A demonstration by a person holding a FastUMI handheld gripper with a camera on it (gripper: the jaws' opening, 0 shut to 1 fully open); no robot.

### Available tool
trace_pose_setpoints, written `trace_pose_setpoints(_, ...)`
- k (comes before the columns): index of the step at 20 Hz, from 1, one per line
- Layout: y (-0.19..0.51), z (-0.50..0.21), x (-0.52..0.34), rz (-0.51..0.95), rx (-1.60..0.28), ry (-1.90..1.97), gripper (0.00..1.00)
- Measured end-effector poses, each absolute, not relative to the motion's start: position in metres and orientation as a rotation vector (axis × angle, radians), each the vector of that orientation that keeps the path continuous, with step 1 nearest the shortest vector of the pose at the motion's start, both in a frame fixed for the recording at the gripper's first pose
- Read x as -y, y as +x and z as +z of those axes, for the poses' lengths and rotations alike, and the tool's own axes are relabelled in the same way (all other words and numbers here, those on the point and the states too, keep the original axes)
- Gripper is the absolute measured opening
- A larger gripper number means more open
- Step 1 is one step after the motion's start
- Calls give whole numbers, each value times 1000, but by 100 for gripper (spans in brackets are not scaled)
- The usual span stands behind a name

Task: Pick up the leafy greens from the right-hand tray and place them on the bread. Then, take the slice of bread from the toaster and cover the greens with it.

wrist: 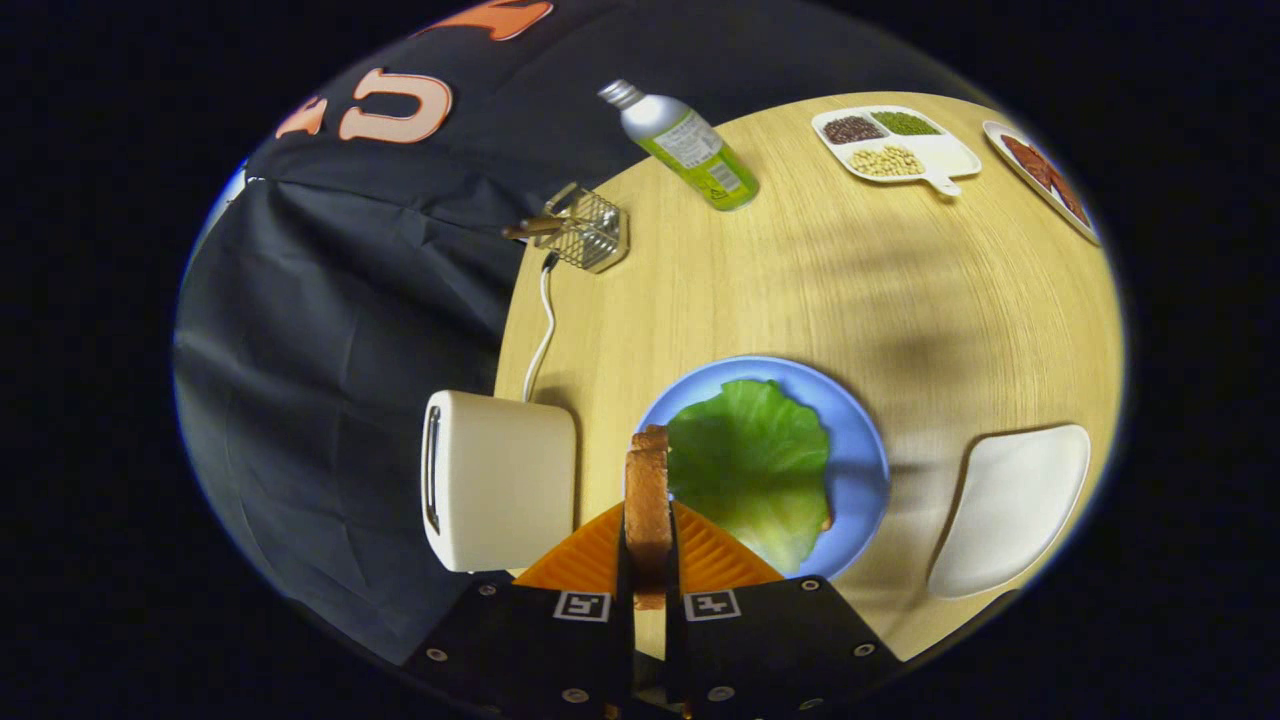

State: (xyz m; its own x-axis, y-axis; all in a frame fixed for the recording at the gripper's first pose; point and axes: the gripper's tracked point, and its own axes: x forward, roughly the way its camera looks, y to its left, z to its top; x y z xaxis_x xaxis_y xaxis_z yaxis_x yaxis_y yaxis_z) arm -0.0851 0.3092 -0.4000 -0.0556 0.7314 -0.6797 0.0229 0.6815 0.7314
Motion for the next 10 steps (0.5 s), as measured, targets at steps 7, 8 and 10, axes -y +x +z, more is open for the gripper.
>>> trace_pose_setpoints(7,-77,-430,-294,616,-1497,584,24)
trace_pose_setpoints(8,-72,-433,-292,620,-1459,557,30)
trace_pose_setpoints(10,-65,-428,-289,618,-1400,548,46)
